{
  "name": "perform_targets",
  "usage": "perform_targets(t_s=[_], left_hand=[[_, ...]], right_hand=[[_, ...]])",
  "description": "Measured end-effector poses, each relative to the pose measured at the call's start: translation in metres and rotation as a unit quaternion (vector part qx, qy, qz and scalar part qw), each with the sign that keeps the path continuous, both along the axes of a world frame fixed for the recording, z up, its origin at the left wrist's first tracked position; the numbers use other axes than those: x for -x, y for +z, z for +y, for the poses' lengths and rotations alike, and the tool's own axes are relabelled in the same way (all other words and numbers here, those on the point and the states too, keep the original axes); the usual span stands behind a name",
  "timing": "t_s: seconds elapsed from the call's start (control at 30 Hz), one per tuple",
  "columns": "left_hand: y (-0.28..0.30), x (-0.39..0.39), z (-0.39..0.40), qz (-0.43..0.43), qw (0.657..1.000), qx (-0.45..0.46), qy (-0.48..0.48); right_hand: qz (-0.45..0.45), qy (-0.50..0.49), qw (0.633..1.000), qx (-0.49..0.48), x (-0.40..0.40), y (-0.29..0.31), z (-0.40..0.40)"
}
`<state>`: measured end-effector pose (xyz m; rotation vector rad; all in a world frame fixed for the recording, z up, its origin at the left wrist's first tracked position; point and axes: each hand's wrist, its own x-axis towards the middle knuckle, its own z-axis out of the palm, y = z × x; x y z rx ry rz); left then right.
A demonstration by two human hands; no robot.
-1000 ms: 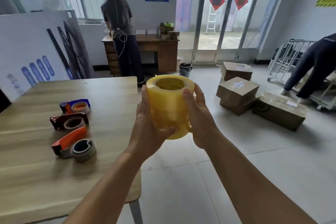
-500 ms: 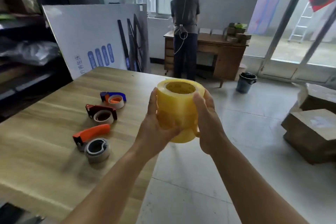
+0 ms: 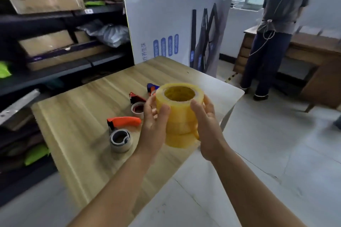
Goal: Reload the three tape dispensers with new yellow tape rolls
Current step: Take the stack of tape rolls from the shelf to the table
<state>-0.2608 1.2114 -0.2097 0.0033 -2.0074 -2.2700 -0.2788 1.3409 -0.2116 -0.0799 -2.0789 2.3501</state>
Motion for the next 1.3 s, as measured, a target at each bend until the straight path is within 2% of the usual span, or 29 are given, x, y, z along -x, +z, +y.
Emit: perform_targets(t_s=[0.17, 0.63, 0.87, 1.03, 1.3], left_hand=[[-0.012, 0.038, -0.021, -0.005, 0.998, -0.018, 0.065], [-0.016, 0.110, -0.109, -0.028, 0.971, -0.022, 0.235], [-0.030, 0.129, -0.169, -0.038, 0.934, -0.033, 0.353], [-0.044, 0.155, -0.204, -0.062, 0.904, -0.066, 0.418], [-0.086, 0.191, -0.243, -0.127, 0.874, -0.091, 0.460]], right_hand=[[-0.044, 0.060, 0.997, -0.006, 0.050, -0.010, -0.023], [-0.059, 0.202, 0.976, -0.049, 0.163, -0.015, -0.128], [-0.076, 0.339, 0.937, -0.037, 0.203, -0.020, -0.200], [-0.073, 0.399, 0.913, -0.042, 0.238, -0.026, -0.243], [-0.139, 0.466, 0.871, -0.071, 0.290, -0.070, -0.297]])
